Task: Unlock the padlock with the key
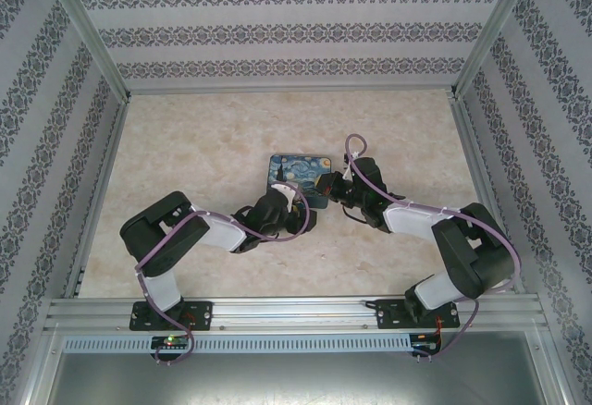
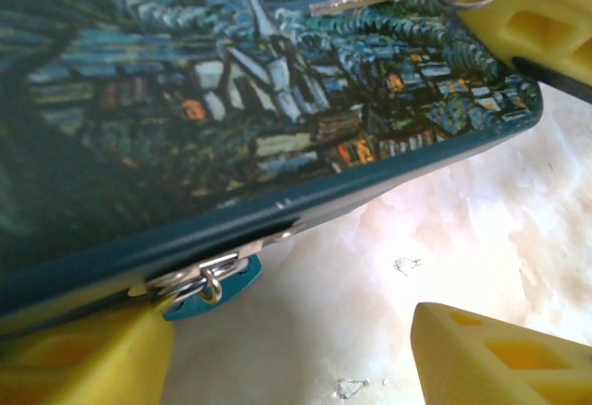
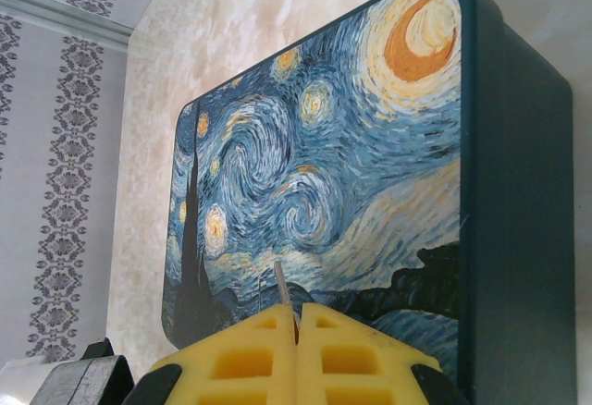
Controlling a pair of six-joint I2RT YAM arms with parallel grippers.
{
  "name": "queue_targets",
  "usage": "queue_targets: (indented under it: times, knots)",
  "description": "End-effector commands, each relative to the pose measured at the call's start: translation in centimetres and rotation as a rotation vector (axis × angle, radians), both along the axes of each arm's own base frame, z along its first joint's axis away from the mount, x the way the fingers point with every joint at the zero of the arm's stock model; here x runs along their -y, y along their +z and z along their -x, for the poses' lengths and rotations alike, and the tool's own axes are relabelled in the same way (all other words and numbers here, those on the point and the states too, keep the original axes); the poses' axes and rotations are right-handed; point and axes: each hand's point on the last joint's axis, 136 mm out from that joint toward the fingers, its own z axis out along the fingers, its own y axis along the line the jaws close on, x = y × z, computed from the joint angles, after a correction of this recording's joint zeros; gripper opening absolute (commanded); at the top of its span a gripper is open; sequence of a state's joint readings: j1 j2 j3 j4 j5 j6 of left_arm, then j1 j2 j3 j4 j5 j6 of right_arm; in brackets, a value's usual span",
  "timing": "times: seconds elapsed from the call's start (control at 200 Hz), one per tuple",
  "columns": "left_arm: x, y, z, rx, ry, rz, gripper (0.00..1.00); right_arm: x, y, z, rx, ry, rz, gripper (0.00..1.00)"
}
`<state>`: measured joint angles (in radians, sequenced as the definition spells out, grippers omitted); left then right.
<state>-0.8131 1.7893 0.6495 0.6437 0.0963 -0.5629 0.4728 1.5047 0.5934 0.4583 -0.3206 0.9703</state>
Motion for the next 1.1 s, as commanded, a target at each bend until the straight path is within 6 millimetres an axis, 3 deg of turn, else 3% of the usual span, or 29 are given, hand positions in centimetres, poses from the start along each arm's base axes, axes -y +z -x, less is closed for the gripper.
queue_targets:
  times: [0.0,0.295,0.495,0.724,0.859,1.094]
  knots:
    - [0.3,0.0,-0.2,0.022,0.033,-0.029,0.69,0.2,-1.1,-0.1,-0.031,-0.004,0.013,0.0]
    - [-2.5,-0.4,-1.2,0.086,0.144,-0.167,0.7,0.3,-1.4,-0.1,-0.035,-0.006,0.015,0.0]
    - [-0.5,-0.1,-1.0,0.072,0.067,-0.121,0.71,0.2,-1.6,0.0,-0.042,-0.004,0.017,0.0]
    - [3.4,2.9,-0.1,0.039,-0.063,0.081,0.71,0.3,-2.1,0.1,-0.052,-0.004,0.023,0.0]
    - [3.1,3.9,-0.6,0.017,-0.031,0.175,0.72,0.3,-2.2,0.1,-0.053,-0.004,0.024,0.0]
    - [2.3,4.0,-1.2,-0.021,0.028,0.273,0.72,0.3,-2.3,0.0,-0.053,0.0,0.02,0.0]
